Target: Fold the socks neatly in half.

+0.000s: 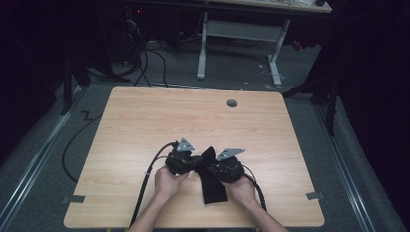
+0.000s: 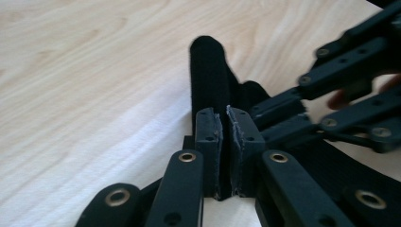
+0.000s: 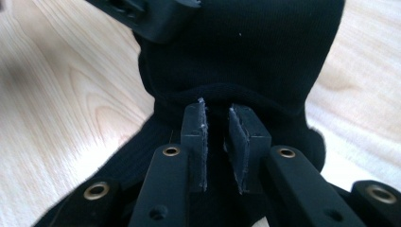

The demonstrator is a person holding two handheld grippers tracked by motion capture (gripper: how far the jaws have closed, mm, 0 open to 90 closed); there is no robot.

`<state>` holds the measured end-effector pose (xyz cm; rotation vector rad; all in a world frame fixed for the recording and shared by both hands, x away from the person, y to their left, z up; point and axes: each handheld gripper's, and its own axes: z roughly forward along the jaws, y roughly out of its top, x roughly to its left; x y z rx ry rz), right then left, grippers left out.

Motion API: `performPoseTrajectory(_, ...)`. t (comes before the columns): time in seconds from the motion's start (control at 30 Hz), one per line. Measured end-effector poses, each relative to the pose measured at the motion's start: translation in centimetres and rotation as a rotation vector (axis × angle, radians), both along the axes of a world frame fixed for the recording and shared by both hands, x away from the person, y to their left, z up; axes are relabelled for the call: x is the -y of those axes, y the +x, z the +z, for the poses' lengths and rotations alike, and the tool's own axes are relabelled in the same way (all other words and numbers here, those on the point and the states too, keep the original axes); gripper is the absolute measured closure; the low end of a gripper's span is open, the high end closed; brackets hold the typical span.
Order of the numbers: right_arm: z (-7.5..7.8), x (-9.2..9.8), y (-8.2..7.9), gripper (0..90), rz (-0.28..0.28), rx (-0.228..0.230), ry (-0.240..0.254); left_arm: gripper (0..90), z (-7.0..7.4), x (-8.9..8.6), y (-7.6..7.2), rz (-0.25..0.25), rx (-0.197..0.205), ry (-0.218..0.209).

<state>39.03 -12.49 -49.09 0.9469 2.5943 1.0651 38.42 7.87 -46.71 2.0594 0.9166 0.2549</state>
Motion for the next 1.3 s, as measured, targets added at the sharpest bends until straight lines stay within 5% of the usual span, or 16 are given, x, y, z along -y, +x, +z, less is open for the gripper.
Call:
performPoseTrajectory(0.23,-0.2,0.6,-0.7,72.0,-0.005,0.010,0.009,83.4,-0.8,0.4,-1.0,-0.026,0.001,0.011)
performPoseTrajectory(0.47,0.9,2.6,-3.5,64.5,0.016,0.082,-0.004,83.4,-1.8,0.7,-0.9,-0.024,-0.015,0.028)
performPoseTrajectory(0.67,0.0,4.9,-5.3,60.5,0.008,0.074,-0.037,83.6,-1.9,0.7,-0.8,-0.024,-0.017,0.027)
performPoseTrajectory(0.8,-1.1,4.9,-4.8,58.8,-0.017,0.033,-0.002,83.8,-1.5,0.6,-0.7,-0.012,-0.003,0.013)
performPoseTrajectory(0.97,-1.2,4.0,-4.6,58.9,-0.046,0.063,-0.005,83.9,-0.3,0.1,-1.1,-0.005,0.036,-0.004)
performPoseTrajectory(1.3,-1.4,3.5,-4.3,58.7,-0.078,0.076,0.014,83.8,0.0,1.2,-3.6,-0.087,0.074,0.036)
